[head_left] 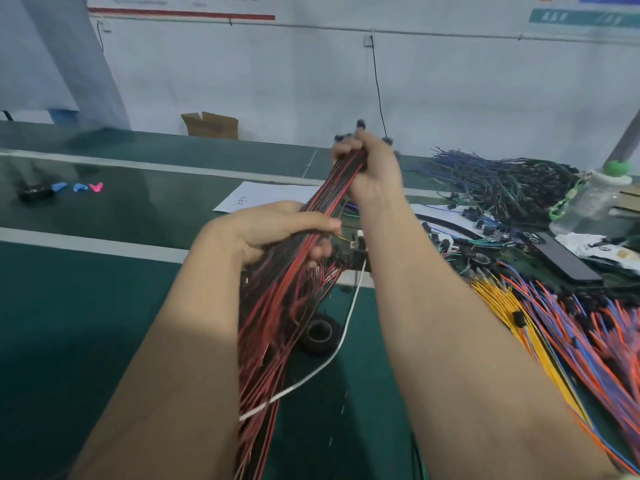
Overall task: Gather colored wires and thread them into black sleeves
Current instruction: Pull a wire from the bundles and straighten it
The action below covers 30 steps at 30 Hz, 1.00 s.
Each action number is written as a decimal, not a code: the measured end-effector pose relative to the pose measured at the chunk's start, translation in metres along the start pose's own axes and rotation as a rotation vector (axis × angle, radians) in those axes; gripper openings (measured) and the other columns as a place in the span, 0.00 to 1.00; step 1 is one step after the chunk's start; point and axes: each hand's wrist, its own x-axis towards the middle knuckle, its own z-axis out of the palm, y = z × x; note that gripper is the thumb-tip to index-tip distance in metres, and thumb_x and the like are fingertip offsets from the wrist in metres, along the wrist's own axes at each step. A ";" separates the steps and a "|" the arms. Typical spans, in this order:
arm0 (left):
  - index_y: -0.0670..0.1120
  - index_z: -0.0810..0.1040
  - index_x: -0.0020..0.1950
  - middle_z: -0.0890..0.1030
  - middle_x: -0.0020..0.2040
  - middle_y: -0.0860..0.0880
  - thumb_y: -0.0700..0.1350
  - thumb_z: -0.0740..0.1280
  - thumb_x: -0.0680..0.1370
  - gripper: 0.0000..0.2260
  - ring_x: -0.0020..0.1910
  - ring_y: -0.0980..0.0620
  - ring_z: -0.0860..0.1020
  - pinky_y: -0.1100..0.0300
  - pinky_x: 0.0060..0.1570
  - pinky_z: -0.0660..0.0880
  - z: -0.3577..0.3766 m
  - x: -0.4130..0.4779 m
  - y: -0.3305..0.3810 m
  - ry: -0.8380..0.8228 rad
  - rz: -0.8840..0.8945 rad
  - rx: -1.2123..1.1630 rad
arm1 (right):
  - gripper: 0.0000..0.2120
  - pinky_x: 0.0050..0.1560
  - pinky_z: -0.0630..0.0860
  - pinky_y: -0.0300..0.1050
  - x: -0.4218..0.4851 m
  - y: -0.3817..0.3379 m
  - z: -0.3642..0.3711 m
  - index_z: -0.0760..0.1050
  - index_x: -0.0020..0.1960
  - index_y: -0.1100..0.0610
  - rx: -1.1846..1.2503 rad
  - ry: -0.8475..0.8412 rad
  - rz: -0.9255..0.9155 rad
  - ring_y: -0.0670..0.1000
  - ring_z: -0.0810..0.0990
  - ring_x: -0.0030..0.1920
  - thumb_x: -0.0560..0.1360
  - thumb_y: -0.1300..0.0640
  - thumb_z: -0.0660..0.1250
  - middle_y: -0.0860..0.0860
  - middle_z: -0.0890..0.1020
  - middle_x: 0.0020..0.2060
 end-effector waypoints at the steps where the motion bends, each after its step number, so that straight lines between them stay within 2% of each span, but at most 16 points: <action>1: 0.43 0.75 0.45 0.79 0.28 0.50 0.45 0.69 0.72 0.08 0.23 0.59 0.74 0.66 0.26 0.75 -0.003 -0.005 0.007 0.007 0.030 0.039 | 0.11 0.20 0.67 0.33 0.002 -0.010 0.009 0.63 0.40 0.59 -0.002 -0.003 -0.032 0.45 0.66 0.17 0.81 0.66 0.54 0.51 0.66 0.23; 3: 0.44 0.73 0.45 0.76 0.28 0.52 0.43 0.68 0.75 0.05 0.21 0.61 0.71 0.68 0.24 0.72 -0.007 -0.013 0.029 0.044 0.065 0.129 | 0.11 0.19 0.67 0.34 0.000 -0.028 0.024 0.63 0.40 0.59 0.006 -0.002 -0.095 0.46 0.66 0.17 0.81 0.67 0.54 0.51 0.65 0.25; 5: 0.44 0.71 0.44 0.74 0.30 0.52 0.43 0.66 0.77 0.06 0.22 0.61 0.69 0.68 0.24 0.71 -0.004 -0.017 0.056 0.151 0.123 0.307 | 0.09 0.20 0.71 0.36 -0.005 -0.040 0.036 0.66 0.42 0.61 0.026 0.010 -0.138 0.48 0.69 0.18 0.80 0.67 0.56 0.54 0.68 0.28; 7: 0.43 0.71 0.43 0.74 0.33 0.47 0.44 0.65 0.78 0.07 0.25 0.55 0.71 0.64 0.27 0.72 0.003 -0.014 0.079 0.285 0.193 0.557 | 0.05 0.22 0.73 0.38 -0.015 -0.047 0.043 0.67 0.44 0.62 -0.032 0.005 -0.126 0.50 0.71 0.19 0.80 0.66 0.59 0.56 0.71 0.27; 9: 0.42 0.73 0.47 0.75 0.37 0.43 0.44 0.65 0.78 0.05 0.29 0.51 0.72 0.61 0.31 0.73 0.014 -0.014 0.098 0.319 0.232 0.680 | 0.07 0.27 0.71 0.38 -0.024 -0.059 0.043 0.67 0.43 0.62 -0.074 -0.026 -0.095 0.49 0.70 0.23 0.80 0.67 0.58 0.55 0.70 0.25; 11: 0.41 0.74 0.50 0.77 0.36 0.45 0.42 0.66 0.78 0.05 0.24 0.56 0.73 0.65 0.26 0.73 0.022 -0.017 0.103 0.242 0.232 0.648 | 0.09 0.31 0.70 0.33 -0.033 -0.073 0.036 0.67 0.46 0.64 -0.092 -0.123 -0.123 0.44 0.71 0.25 0.80 0.74 0.52 0.54 0.69 0.30; 12: 0.41 0.73 0.50 0.77 0.34 0.46 0.41 0.66 0.78 0.05 0.23 0.59 0.73 0.67 0.24 0.72 0.024 -0.020 0.101 0.183 0.207 0.614 | 0.11 0.31 0.70 0.31 -0.036 -0.081 0.032 0.67 0.47 0.65 -0.182 -0.173 -0.180 0.42 0.71 0.25 0.78 0.77 0.50 0.54 0.68 0.32; 14: 0.41 0.73 0.47 0.76 0.30 0.49 0.40 0.66 0.77 0.04 0.22 0.59 0.72 0.69 0.23 0.70 0.023 -0.027 0.094 0.121 0.154 0.581 | 0.15 0.29 0.67 0.32 -0.032 -0.096 0.037 0.67 0.40 0.62 -0.138 -0.227 -0.182 0.44 0.68 0.21 0.79 0.75 0.49 0.53 0.67 0.28; 15: 0.41 0.73 0.45 0.76 0.28 0.50 0.40 0.66 0.77 0.04 0.23 0.59 0.72 0.69 0.23 0.70 0.022 -0.029 0.091 0.126 0.153 0.585 | 0.17 0.27 0.64 0.33 -0.030 -0.101 0.042 0.64 0.35 0.60 -0.117 -0.186 -0.275 0.47 0.64 0.18 0.80 0.72 0.49 0.52 0.65 0.23; 18: 0.42 0.73 0.42 0.80 0.30 0.48 0.42 0.67 0.76 0.06 0.26 0.55 0.76 0.67 0.24 0.73 0.016 -0.034 0.091 0.158 0.165 0.559 | 0.21 0.19 0.61 0.31 -0.021 -0.117 0.055 0.59 0.29 0.56 0.095 -0.067 -0.242 0.48 0.59 0.14 0.80 0.67 0.52 0.50 0.61 0.16; 21: 0.41 0.75 0.42 0.83 0.33 0.44 0.43 0.69 0.75 0.07 0.26 0.54 0.78 0.65 0.25 0.75 0.009 -0.038 0.070 0.092 -0.049 0.570 | 0.23 0.20 0.61 0.30 -0.017 -0.133 0.055 0.59 0.27 0.56 0.138 -0.082 -0.249 0.48 0.60 0.14 0.80 0.68 0.51 0.50 0.61 0.16; 24: 0.42 0.76 0.48 0.84 0.37 0.44 0.44 0.71 0.73 0.09 0.32 0.51 0.82 0.58 0.36 0.79 0.001 -0.033 0.041 0.158 -0.270 0.572 | 0.22 0.18 0.60 0.31 -0.021 -0.137 0.049 0.60 0.29 0.55 0.089 -0.063 -0.250 0.48 0.58 0.14 0.80 0.68 0.52 0.49 0.60 0.17; 26: 0.43 0.75 0.54 0.84 0.40 0.44 0.43 0.70 0.75 0.10 0.36 0.50 0.81 0.57 0.41 0.77 -0.007 -0.023 0.037 0.288 -0.254 0.638 | 0.20 0.17 0.61 0.33 -0.023 -0.132 0.041 0.60 0.31 0.55 0.025 -0.079 -0.205 0.47 0.59 0.14 0.81 0.67 0.53 0.49 0.61 0.18; 28: 0.45 0.76 0.57 0.82 0.45 0.45 0.42 0.69 0.76 0.11 0.41 0.49 0.80 0.56 0.44 0.76 -0.015 -0.017 0.042 0.367 -0.229 0.823 | 0.20 0.16 0.61 0.33 -0.024 -0.136 0.033 0.60 0.31 0.56 0.019 -0.114 -0.168 0.46 0.59 0.15 0.81 0.67 0.54 0.49 0.61 0.19; 30: 0.47 0.76 0.60 0.79 0.55 0.47 0.42 0.68 0.76 0.13 0.52 0.47 0.77 0.52 0.55 0.75 -0.022 -0.013 0.046 0.420 -0.247 0.929 | 0.19 0.17 0.60 0.33 -0.029 -0.148 0.029 0.60 0.31 0.56 0.038 -0.145 -0.141 0.46 0.59 0.15 0.80 0.66 0.54 0.49 0.60 0.19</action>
